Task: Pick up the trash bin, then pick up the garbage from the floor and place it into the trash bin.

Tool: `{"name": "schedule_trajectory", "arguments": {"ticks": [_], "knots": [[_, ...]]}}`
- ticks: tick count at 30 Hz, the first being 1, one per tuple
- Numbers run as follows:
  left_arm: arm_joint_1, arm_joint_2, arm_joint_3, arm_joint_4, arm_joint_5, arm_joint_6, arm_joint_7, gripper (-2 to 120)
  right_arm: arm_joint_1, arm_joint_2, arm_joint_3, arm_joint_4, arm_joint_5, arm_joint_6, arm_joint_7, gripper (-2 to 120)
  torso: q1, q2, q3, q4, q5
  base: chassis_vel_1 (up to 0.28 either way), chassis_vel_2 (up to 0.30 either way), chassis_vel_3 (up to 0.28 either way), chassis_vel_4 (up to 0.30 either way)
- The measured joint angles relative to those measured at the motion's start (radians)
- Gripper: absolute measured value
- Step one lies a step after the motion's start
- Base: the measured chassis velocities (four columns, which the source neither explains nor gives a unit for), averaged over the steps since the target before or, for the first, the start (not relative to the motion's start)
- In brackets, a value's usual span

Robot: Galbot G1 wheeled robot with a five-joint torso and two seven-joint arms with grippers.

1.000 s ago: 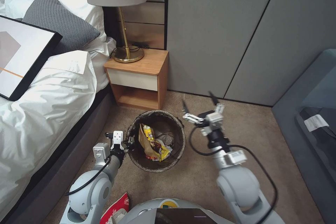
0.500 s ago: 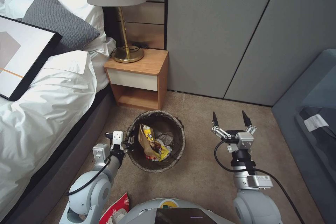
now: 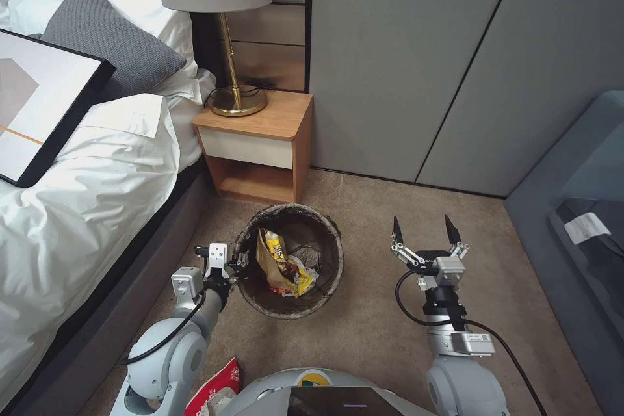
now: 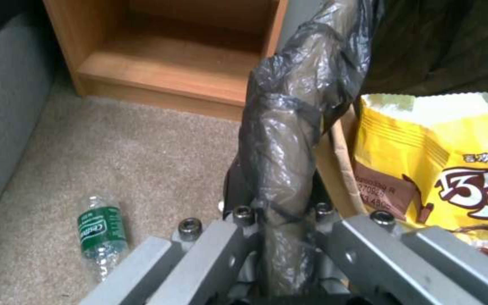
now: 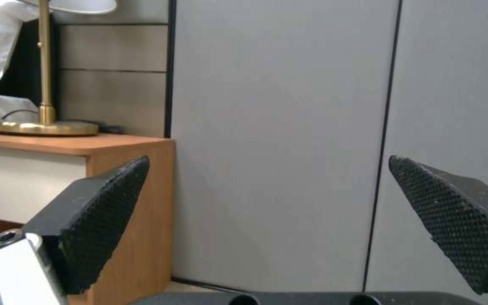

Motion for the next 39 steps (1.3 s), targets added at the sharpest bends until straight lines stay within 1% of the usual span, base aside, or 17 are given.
{"name": "schedule_trajectory", "arguments": {"ticks": [5,9,17,39], "knots": [[0.000,-0.002,0.003,0.001,0.002,-0.002,-0.002,0,0.022,0.000,0.000,-0.005,0.003,-0.013,0.003,100,0.000,0.000,0.000,0.0000,0.0000,0.000,0.000,0.000,0.000],[0.001,-0.006,0.006,0.003,-0.003,-0.003,-0.005,0,0.051,-0.011,0.000,0.002,0.013,-0.051,0.006,100,0.000,0.000,0.000,0.0000,0.0000,0.000,0.000,0.000,0.000],[0.000,-0.007,0.006,-0.001,-0.010,0.000,-0.004,0,0.076,-0.018,-0.008,0.013,0.026,-0.086,0.032,100,0.000,0.000,0.000,0.0000,0.0000,0.000,0.000,0.000,0.000],[-0.005,-0.006,0.004,0.000,-0.009,0.001,0.011,0,0.082,-0.019,-0.014,0.011,0.025,-0.087,0.021,100,0.000,0.000,0.000,-0.0001,0.0000,0.005,0.004,0.004,0.005]]}}
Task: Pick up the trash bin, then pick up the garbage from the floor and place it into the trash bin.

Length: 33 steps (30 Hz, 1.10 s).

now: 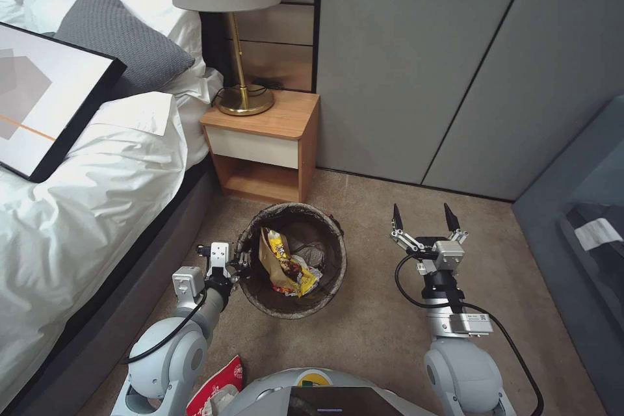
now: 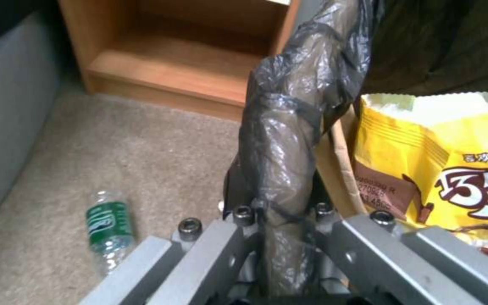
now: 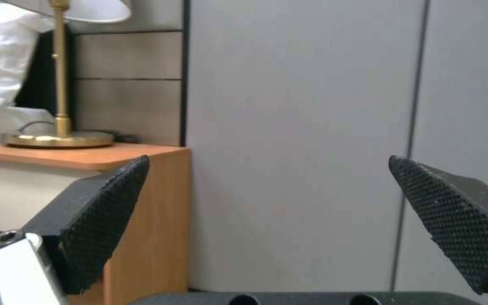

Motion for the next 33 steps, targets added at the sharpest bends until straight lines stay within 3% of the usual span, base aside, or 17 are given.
{"name": "schedule_trajectory", "arguments": {"ticks": [33], "knots": [[0.004,-0.001,0.000,-0.013,0.000,0.002,0.003,0,0.024,-0.013,-0.006,0.003,0.012,-0.011,-0.025,100,0.000,0.000,0.000,0.0001,0.0000,0.107,0.107,0.110,0.109]]}}
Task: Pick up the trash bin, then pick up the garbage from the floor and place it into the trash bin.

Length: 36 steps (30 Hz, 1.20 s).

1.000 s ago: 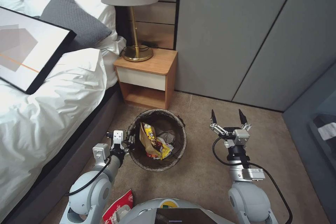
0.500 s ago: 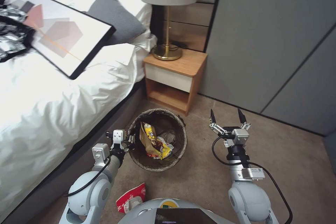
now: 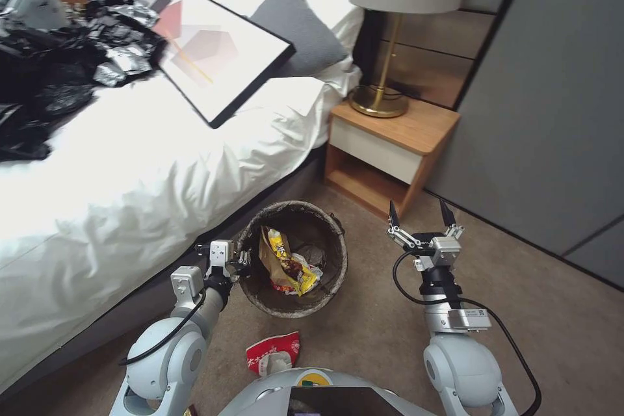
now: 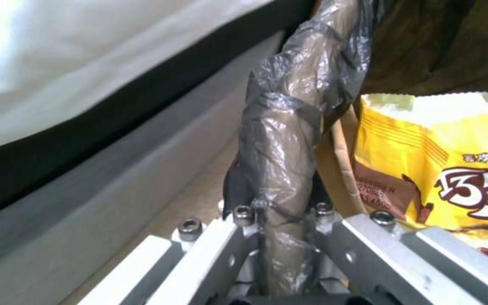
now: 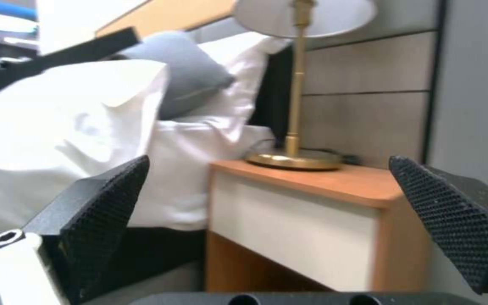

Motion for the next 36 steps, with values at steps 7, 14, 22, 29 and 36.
{"name": "schedule_trajectory", "arguments": {"ticks": [7,14,22,29,36], "knots": [[0.004,0.000,0.003,0.000,0.000,0.004,0.003,0,0.010,-0.002,0.000,0.002,0.003,-0.006,-0.001,100,0.000,0.000,0.000,0.0000,0.0000,0.133,0.128,0.125,0.124],[0.005,0.000,0.005,0.001,0.001,0.005,0.004,0,0.014,-0.005,0.001,0.003,0.005,-0.009,-0.006,100,0.000,0.000,0.000,-0.0001,0.0000,0.126,0.126,0.118,0.120],[0.006,0.000,0.005,0.004,0.002,0.006,0.004,0,0.018,-0.004,-0.002,0.003,0.005,-0.012,-0.007,100,0.000,0.000,0.000,-0.0001,0.0000,0.121,0.120,0.127,0.133],[0.007,0.000,0.007,0.007,0.010,-0.007,0.011,0,0.021,-0.005,-0.003,0.003,0.005,-0.015,-0.008,100,0.000,0.000,0.000,0.0000,0.0000,0.134,0.121,0.118,0.127],[0.008,0.002,0.011,0.011,0.016,-0.044,0.018,0,0.022,-0.006,-0.004,0.008,0.005,-0.017,-0.009,100,0.000,0.000,0.000,0.0002,0.0000,0.095,0.090,0.091,0.081]]}}
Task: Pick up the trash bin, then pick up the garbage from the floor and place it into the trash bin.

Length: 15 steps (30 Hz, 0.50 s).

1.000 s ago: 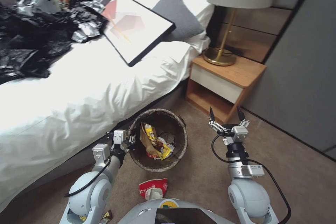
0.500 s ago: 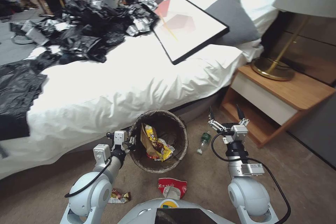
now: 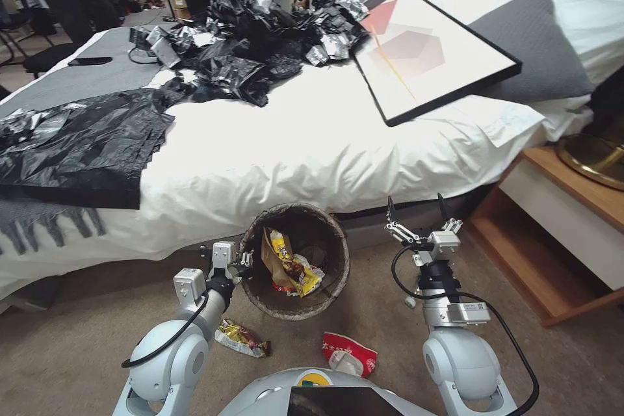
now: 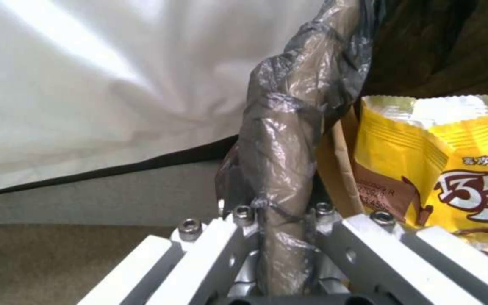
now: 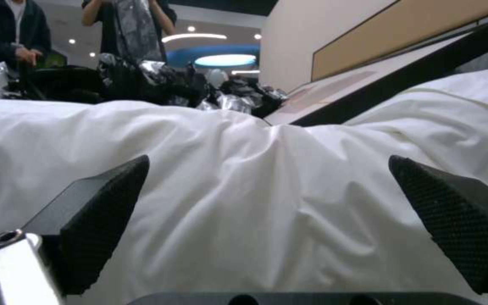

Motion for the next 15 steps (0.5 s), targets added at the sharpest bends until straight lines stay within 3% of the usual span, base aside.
{"name": "schedule_trajectory", "arguments": {"ticks": [15], "knots": [[-0.001,0.001,0.001,0.001,-0.003,-0.001,0.001,0,0.003,0.001,0.001,0.000,0.000,-0.001,-0.002,100,0.000,0.000,0.000,-0.0003,0.0000,0.004,0.003,0.002,0.003]]}}
